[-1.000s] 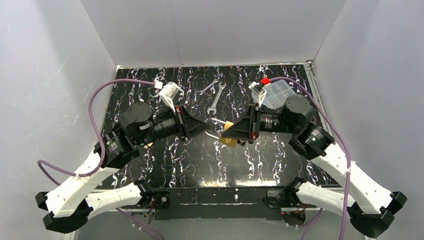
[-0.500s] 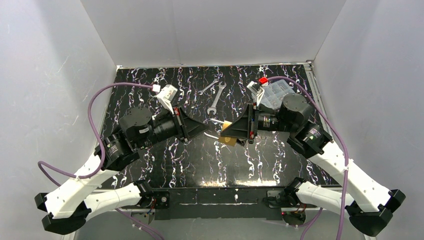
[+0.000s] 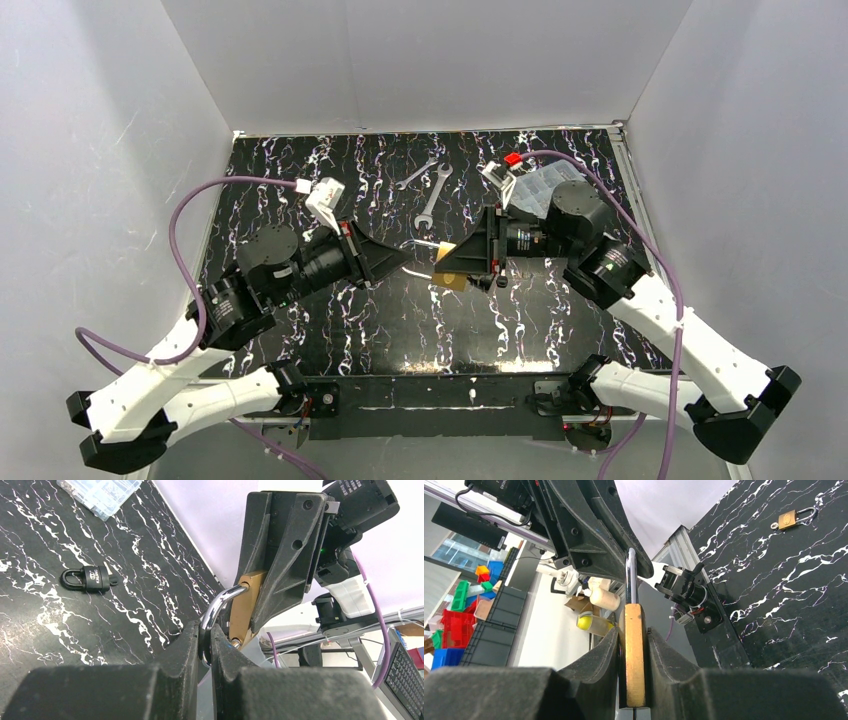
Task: Lock with the key
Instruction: Lock the lock.
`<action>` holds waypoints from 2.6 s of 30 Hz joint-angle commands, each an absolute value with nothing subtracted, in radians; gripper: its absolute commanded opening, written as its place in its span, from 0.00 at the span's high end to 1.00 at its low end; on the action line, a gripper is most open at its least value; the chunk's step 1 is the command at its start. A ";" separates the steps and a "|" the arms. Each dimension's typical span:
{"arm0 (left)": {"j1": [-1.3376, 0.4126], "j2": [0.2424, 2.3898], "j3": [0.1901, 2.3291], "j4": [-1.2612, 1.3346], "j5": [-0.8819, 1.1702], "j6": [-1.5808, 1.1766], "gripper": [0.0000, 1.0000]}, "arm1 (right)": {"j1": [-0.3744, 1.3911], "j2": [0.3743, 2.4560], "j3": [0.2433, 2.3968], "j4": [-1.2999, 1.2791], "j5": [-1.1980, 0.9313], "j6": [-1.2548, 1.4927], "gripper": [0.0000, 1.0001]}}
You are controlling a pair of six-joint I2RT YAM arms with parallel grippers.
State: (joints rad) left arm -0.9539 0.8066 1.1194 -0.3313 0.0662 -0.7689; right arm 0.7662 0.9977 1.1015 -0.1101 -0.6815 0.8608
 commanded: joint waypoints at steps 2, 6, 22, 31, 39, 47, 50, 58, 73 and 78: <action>-1.026 0.807 1.080 -0.262 0.287 -0.815 1.00 | 0.752 1.058 1.159 0.129 -0.524 0.887 0.99; -1.028 0.789 1.066 -0.257 0.282 -0.826 1.00 | 0.751 1.078 1.157 0.147 -0.530 0.890 0.99; -1.029 0.744 1.032 -0.288 0.283 -0.873 1.00 | 0.750 1.128 1.190 0.204 -0.566 0.905 0.99; -1.029 0.715 1.024 -0.335 0.251 -0.890 1.00 | 0.750 1.145 1.216 0.196 -0.574 0.909 0.99; -1.029 0.741 1.044 -0.309 0.264 -0.882 1.00 | 0.752 1.157 1.210 0.149 -0.592 0.917 0.99; -1.037 0.785 1.035 -0.206 0.291 -0.908 1.00 | 0.761 1.147 1.167 0.146 -0.600 0.927 0.99; -1.045 0.812 1.043 -0.178 0.294 -0.908 1.00 | 0.766 1.150 1.162 0.141 -0.605 0.925 0.99; -1.065 0.878 1.073 -0.113 0.291 -0.904 1.00 | 0.823 1.167 1.158 0.099 -0.590 0.901 0.99; -1.073 0.950 1.165 -0.053 0.269 -0.895 1.00 | 0.875 1.150 1.104 0.063 -0.556 0.876 0.99; -1.090 0.983 1.180 -0.006 0.305 -0.906 1.00 | 0.877 1.148 1.100 0.063 -0.555 0.872 0.99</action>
State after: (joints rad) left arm -0.9928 0.8539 1.1263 -0.3779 -0.0143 -0.8543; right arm 0.7815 1.0733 1.1172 -0.0284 -0.6174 0.8566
